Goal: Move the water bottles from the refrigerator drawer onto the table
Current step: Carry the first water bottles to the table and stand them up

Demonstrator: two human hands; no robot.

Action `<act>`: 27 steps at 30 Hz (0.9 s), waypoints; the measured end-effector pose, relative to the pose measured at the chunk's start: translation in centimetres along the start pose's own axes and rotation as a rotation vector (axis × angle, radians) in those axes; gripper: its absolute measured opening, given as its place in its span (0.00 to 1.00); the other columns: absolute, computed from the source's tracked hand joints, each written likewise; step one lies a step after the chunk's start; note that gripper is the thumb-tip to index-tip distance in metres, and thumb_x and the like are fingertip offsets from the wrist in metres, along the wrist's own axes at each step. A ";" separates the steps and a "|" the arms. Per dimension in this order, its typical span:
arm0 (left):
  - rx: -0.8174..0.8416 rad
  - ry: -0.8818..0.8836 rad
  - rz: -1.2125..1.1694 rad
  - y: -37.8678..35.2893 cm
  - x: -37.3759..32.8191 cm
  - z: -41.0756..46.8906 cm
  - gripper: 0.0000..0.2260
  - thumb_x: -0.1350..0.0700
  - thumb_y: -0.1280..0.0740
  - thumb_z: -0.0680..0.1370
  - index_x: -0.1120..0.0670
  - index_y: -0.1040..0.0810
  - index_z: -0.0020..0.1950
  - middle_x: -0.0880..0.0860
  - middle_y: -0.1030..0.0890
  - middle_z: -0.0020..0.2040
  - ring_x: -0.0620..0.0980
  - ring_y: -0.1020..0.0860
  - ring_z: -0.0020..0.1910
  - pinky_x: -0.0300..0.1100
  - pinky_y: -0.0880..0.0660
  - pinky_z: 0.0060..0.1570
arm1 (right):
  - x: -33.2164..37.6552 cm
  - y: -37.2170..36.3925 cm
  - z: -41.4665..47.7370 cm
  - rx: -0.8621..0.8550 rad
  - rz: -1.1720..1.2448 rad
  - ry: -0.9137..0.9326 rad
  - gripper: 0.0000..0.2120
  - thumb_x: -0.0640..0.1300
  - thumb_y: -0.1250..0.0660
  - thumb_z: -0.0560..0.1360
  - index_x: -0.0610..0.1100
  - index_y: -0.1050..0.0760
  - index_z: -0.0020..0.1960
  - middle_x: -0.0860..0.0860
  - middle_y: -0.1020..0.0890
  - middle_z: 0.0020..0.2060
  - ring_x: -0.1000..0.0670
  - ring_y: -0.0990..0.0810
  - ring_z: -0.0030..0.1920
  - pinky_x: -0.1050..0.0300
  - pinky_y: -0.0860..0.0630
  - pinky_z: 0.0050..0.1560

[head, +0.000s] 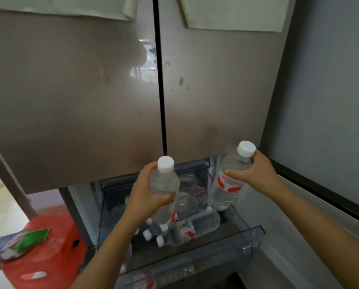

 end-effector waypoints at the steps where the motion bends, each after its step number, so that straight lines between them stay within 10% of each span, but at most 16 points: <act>1: 0.047 -0.010 -0.054 -0.1 -1.0 0.7 0.32 0.63 0.25 0.66 0.34 0.37 0.53 0.43 0.28 0.55 0.45 0.27 0.54 0.43 0.28 0.52 | 0.4 0.6 -0.1 -0.021 0.020 -0.001 0.26 0.40 0.23 0.64 0.45 0.30 0.58 0.48 0.23 0.52 0.47 0.23 0.52 0.49 0.25 0.56; 6: 0.160 -0.047 -0.209 -2.6 -3.7 2.2 0.31 0.65 0.25 0.66 0.35 0.36 0.53 0.40 0.27 0.52 0.39 0.25 0.49 0.31 0.28 0.40 | 0.3 2.9 -1.3 -0.070 0.029 -0.060 0.25 0.40 0.23 0.63 0.45 0.29 0.57 0.46 0.20 0.52 0.45 0.21 0.53 0.46 0.23 0.56; 16: 0.065 0.049 -0.418 -5.5 -5.5 -0.7 0.30 0.69 0.28 0.65 0.38 0.31 0.53 0.52 0.21 0.52 0.51 0.20 0.49 0.42 0.22 0.40 | -2.9 5.5 -4.2 0.036 0.028 -0.042 0.21 0.40 0.23 0.62 0.52 0.30 0.48 0.51 0.21 0.45 0.49 0.21 0.49 0.53 0.23 0.51; 27: -0.595 0.207 -0.217 -4.4 -8.0 -15.3 0.29 0.66 0.27 0.66 0.45 0.34 0.59 0.49 0.24 0.52 0.49 0.23 0.50 0.48 0.23 0.47 | -3.5 2.3 -5.2 0.399 0.391 0.034 0.19 0.39 0.24 0.64 0.49 0.28 0.49 0.49 0.19 0.48 0.46 0.19 0.50 0.48 0.22 0.53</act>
Point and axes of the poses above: each hand's wrist, its own z-axis towards the middle knuckle, its own y-axis out of the back of the hand, x = y × z, the point moved 1 cm from there along z, towards the middle knuckle
